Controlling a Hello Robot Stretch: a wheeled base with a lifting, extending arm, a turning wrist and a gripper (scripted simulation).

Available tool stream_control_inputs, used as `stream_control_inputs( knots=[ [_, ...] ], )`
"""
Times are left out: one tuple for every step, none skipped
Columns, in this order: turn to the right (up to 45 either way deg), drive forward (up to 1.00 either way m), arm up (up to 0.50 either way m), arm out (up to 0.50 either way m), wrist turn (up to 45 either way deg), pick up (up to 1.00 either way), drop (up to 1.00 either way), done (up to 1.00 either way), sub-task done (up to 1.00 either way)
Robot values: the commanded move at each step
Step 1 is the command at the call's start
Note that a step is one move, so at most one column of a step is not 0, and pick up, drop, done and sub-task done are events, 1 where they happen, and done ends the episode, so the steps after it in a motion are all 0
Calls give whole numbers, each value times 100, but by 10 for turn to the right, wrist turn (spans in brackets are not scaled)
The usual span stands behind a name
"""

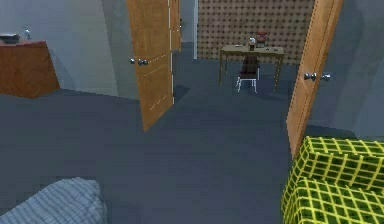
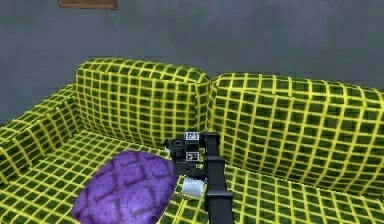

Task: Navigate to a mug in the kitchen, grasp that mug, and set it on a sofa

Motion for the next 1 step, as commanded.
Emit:
stream_control_inputs(
  knots=[
    [0, 0, 0, 0, 0, 0, 0, 100, 0]
  ],
)
